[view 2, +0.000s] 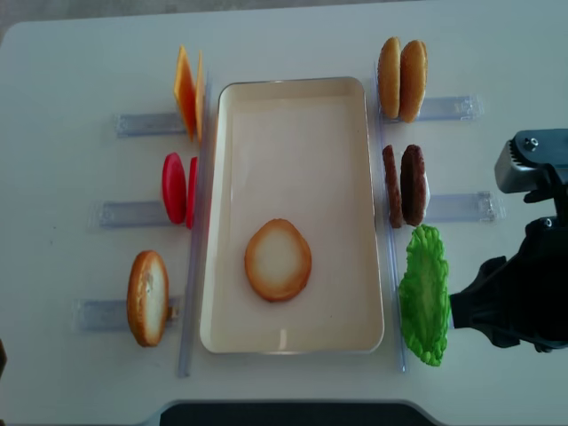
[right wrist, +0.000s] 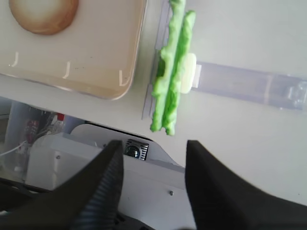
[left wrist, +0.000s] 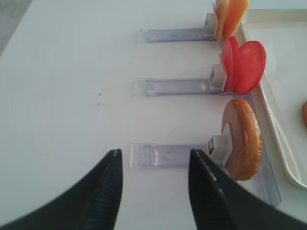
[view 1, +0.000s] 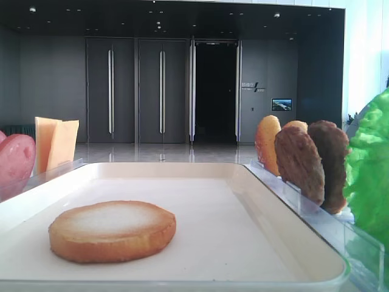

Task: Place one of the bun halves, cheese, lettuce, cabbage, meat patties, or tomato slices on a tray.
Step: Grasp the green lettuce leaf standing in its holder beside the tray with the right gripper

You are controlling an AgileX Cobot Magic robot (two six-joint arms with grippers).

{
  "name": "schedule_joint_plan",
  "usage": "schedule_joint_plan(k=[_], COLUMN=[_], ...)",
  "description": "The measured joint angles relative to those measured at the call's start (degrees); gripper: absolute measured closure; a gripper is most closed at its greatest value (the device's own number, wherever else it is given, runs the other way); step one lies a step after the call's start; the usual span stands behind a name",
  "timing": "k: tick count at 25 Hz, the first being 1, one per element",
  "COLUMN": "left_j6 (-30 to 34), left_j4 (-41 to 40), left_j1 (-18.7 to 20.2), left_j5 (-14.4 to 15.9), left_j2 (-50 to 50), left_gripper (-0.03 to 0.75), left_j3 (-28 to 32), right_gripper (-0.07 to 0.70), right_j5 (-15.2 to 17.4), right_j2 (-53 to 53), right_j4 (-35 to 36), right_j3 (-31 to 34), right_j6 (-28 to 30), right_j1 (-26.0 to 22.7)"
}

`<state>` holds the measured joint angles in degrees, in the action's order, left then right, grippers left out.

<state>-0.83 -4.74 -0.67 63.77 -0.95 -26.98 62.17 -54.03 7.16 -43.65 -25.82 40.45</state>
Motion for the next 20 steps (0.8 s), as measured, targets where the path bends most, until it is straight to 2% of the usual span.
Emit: schedule_joint_plan(k=[9, 15, 20], left_j6=[0.0, 0.0, 0.0], left_j4=[0.0, 0.0, 0.0], left_j1=[0.0, 0.0, 0.0], left_j5=[0.0, 0.0, 0.0], left_j2=[0.0, 0.0, 0.0], left_gripper=[0.370, 0.370, 0.370], left_j3=[0.0, 0.0, 0.0], right_gripper=[0.327, 0.206, 0.186], right_j5=[-4.6, -6.0, -7.3], right_j2=[-5.1, -8.1, -9.7], right_j4=[-2.3, -2.9, -3.2], right_j3=[-1.3, -1.5, -1.5], right_j6=[-1.0, -1.2, -1.3], right_j1=[0.2, 0.2, 0.2])
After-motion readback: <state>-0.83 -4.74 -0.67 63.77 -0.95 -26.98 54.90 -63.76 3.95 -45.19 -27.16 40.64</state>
